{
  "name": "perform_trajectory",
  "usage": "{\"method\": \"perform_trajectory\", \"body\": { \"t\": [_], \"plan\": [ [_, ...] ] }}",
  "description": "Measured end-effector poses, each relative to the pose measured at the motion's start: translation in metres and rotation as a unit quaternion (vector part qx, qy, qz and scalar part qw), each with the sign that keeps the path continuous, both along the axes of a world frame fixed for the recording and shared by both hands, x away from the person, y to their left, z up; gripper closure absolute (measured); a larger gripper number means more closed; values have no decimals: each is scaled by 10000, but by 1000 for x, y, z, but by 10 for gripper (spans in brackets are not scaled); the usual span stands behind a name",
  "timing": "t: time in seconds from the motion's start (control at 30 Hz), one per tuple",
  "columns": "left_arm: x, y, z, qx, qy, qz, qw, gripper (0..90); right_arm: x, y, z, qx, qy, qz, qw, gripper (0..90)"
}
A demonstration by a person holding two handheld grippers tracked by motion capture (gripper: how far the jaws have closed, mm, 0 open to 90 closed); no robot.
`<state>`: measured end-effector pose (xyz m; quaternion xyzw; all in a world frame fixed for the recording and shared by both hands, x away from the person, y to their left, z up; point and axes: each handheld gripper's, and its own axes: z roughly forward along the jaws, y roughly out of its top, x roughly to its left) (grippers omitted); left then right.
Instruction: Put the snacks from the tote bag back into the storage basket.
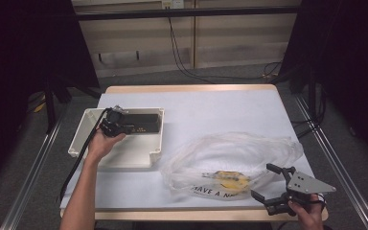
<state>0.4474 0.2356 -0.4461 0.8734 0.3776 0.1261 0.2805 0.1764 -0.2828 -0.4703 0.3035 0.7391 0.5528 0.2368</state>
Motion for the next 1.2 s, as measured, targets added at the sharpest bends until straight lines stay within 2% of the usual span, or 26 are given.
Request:
{"method": "perform_trajectory", "body": {
  "t": [0.1,0.13,0.17,0.2,0.23,0.27,0.47,0.53,0.57,0.6,0.67,0.7,0.73,0.77,0.83,0.97,1.07,1.1,1.13,1.2],
  "plan": [
    [0,1,1,85,-45,-41,9999,888,0,0,0,-19,14,57,10000,0],
    [-1,0,0,4,-50,39,10000,887,0,1,0,-11,-20,-10,10000,0],
    [0,1,1,13,71,-38,10000,886,0,1,0,-5,-14,16,10000,0],
    [0,1,0,14,70,-62,10000,885,0,0,0,-19,25,81,10000,0],
    [-1,-1,-1,-5,-6,27,10000,884,0,0,0,-21,21,79,10000,0],
    [0,0,-1,16,3,-31,10000,880,0,0,0,-20,22,79,10000,0],
    [-2,0,1,76,89,-144,9998,805,0,0,1,-29,40,81,10000,0],
    [-5,1,2,33,43,-149,9999,769,0,0,1,3,7,19,10000,0],
    [-8,1,3,-39,-19,-32,10000,765,0,-1,0,3,10,30,10000,0],
    [-9,2,5,-37,15,-91,10000,741,0,0,0,16,8,11,10000,0],
    [-13,6,11,-33,-62,-171,9998,680,0,0,0,-13,4,7,10000,0],
    [-16,6,14,-47,-226,-100,9997,666,0,0,0,-11,5,-3,10000,0],
    [-19,8,17,-55,-257,-96,9996,634,1,0,0,-9,-2,30,10000,0],
    [-23,8,20,-134,-285,-74,9995,588,1,0,1,-23,21,73,10000,0],
    [-30,9,26,-72,-368,-183,9991,506,1,1,0,-7,4,24,10000,0],
    [-40,13,31,-88,-549,-184,9983,324,1,1,0,-12,6,10,10000,0],
    [-48,20,36,-202,-705,-102,9973,222,0,1,1,-13,3,8,10000,0],
    [-50,21,37,-297,-686,-90,9972,190,0,1,1,-12,4,2,10000,0],
    [-54,23,40,-384,-729,-60,9966,176,1,1,1,2,-8,26,10000,0],
    [-59,26,44,-409,-799,-63,9959,140,1,0,1,-2,-12,0,10000,0]
  ]
}}
